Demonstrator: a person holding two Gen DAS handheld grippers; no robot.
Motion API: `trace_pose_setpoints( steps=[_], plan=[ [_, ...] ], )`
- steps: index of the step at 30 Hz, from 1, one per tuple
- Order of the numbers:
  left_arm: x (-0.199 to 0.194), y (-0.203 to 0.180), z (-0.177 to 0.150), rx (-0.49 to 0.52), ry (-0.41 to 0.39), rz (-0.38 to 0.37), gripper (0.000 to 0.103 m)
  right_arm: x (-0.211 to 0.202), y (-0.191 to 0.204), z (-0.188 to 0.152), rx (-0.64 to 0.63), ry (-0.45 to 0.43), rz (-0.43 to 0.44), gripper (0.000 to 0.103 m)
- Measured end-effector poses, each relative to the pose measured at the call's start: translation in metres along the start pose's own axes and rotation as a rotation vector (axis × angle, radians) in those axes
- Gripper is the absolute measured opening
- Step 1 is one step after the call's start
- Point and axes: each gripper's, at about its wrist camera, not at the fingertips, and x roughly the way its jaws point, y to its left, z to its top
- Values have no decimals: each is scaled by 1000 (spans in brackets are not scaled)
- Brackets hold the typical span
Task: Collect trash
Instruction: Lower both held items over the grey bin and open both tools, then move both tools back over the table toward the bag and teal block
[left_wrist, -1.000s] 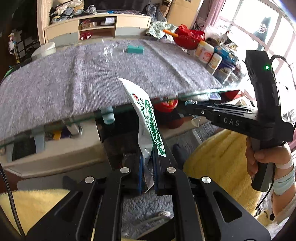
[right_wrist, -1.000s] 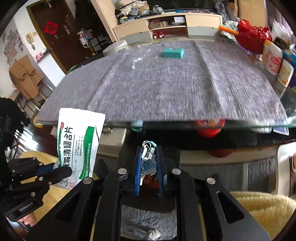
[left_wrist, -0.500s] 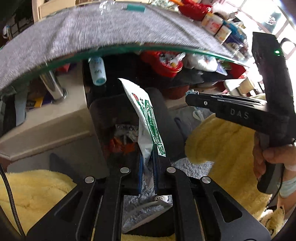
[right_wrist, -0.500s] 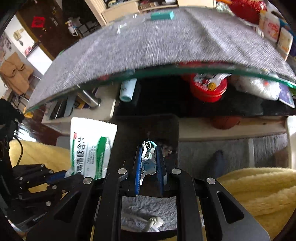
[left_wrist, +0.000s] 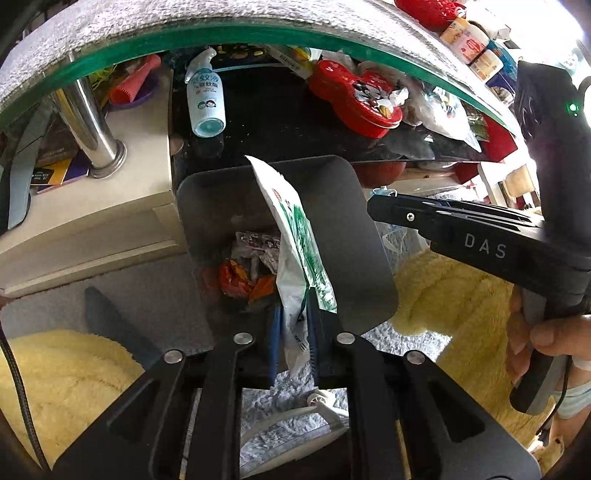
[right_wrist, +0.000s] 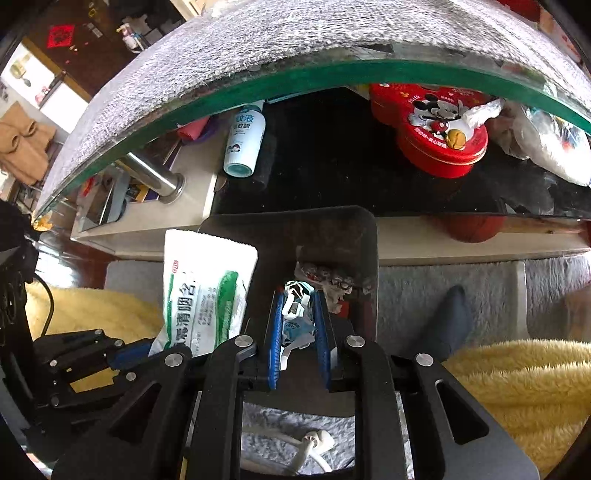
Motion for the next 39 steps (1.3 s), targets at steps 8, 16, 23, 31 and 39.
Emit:
trace_pose_setpoints(
  steps=[8,16,23,31,39],
  plan=[
    [-10,7,4,-17,-28,23,38,-4,-2,9,12,-18,-5,52],
    [-55,12,16,-19,-129,71,79,-49,-8,24,22,-106,-35,91],
    [-101,8,44,3,-232,81,90,-99,-11,60,23,-222,-46,97],
    [-126,9,84,15,-280,85,90,-108,-16,99,29,-245,-53,97],
    [-128,17,133,24,-291,98,90,-108,-14,152,23,-264,-70,97]
  ],
)
